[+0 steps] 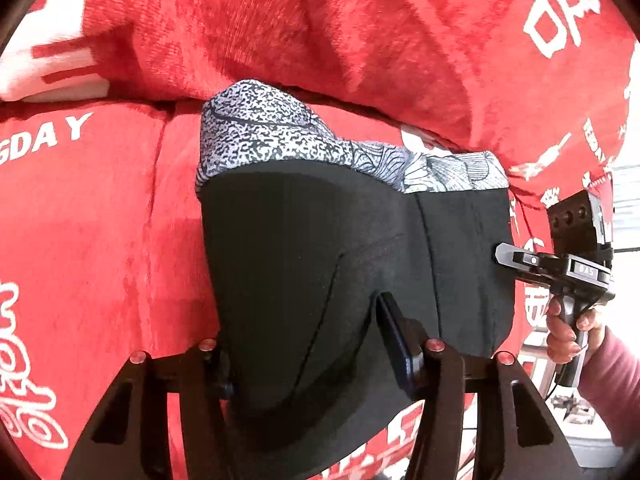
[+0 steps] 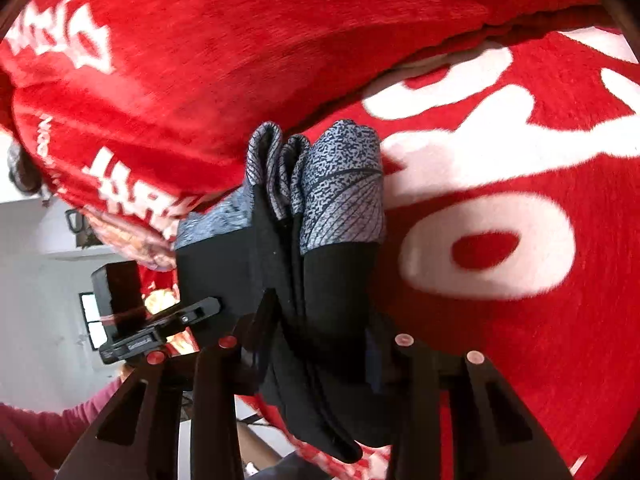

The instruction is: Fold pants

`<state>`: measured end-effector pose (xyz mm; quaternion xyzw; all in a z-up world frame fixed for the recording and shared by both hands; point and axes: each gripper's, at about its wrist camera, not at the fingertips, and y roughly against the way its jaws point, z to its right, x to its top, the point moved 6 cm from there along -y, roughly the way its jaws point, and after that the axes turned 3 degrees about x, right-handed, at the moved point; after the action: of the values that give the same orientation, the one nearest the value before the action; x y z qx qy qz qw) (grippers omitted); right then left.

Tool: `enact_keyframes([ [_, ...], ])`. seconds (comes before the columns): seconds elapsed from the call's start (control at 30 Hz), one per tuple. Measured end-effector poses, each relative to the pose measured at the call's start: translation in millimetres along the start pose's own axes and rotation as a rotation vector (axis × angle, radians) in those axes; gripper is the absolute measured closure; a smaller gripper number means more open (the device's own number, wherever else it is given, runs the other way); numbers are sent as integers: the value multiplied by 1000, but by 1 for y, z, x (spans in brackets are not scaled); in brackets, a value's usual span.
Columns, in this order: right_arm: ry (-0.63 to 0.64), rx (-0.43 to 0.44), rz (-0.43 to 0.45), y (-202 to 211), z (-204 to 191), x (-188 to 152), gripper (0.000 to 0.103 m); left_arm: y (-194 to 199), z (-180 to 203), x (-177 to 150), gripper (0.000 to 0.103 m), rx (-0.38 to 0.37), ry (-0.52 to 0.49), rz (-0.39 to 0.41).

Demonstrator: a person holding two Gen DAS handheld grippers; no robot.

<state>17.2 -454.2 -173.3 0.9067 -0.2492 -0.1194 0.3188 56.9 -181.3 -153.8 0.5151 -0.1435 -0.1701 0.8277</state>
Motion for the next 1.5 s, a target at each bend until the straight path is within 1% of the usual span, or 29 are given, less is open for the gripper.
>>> enact_keyframes([
  [0.1,13,14,-17,4,-15,-24,63,20,-7,-21,46,-7,10,1],
  [0.2,-17,43,-14,7,-21,-48,63,34,-12,-43,46,-4,14,5],
  [0.3,-26,45,-15,6,-23,-71,63,34,-19,-65,46,4,26,11],
  [0.37,-15,18,-13,0,-20,-84,63,28,-28,-76,46,31,47,12],
  [0.4,-19,1,-18,-6,-16,-91,63,19,-33,-80,46,57,59,8],
  [0.43,-27,-15,-26,-11,-9,-96,63,13,-44,-83,45,100,75,1],
  [0.47,-28,-37,-31,-14,-3,-99,63,7,-54,-87,40,132,86,-1],
  [0.5,-21,-76,-28,-19,1,-101,61,7,-63,-88,31,152,97,12],
  [0.53,-8,-108,-16,-22,6,-102,58,5,-67,-88,23,173,106,14],
  [0.57,-3,-124,-9,-26,6,-100,55,3,-70,-87,18,188,113,8],
  [0.6,4,-164,-4,-27,9,-99,48,3,-74,-88,12,204,113,7],
  [0.63,14,-199,-7,-27,12,-99,46,2,-74,-88,9,223,109,6],
  [0.67,26,-241,-11,-27,15,-99,45,3,-73,-88,9,247,101,6],
  [0.7,29,-256,-12,-27,15,-100,42,6,-72,-90,9,272,88,5],
  [0.87,18,-389,-9,-13,10,-100,39,18,-60,-96,9,410,49,-14],
  [0.93,8,-425,-25,-4,8,-104,39,25,-53,-102,9,437,28,-22],
  [0.97,7,-432,-29,1,6,-106,38,28,-47,-105,9,444,16,-24],
  [1.03,7,-453,-32,8,-1,-110,31,37,-31,-112,9,460,-13,-23],
  [1.07,8,-461,-33,11,-5,-112,29,42,-22,-115,9,463,-20,-20],
  [1.1,9,-474,-36,14,-8,-114,25,44,-13,-116,9,461,-17,-17],
  [1.27,56,-555,-41,26,-29,-124,21,63,16,-122,9,477,18,4],
  [1.37,105,-595,-34,35,-45,-130,16,75,30,-125,9,486,44,22],
  [1.43,156,-623,-25,40,-57,-132,10,84,40,-125,8,506,50,40],
  [1.5,203,-637,-21,44,-69,-134,10,91,48,-126,0,527,51,54],
])
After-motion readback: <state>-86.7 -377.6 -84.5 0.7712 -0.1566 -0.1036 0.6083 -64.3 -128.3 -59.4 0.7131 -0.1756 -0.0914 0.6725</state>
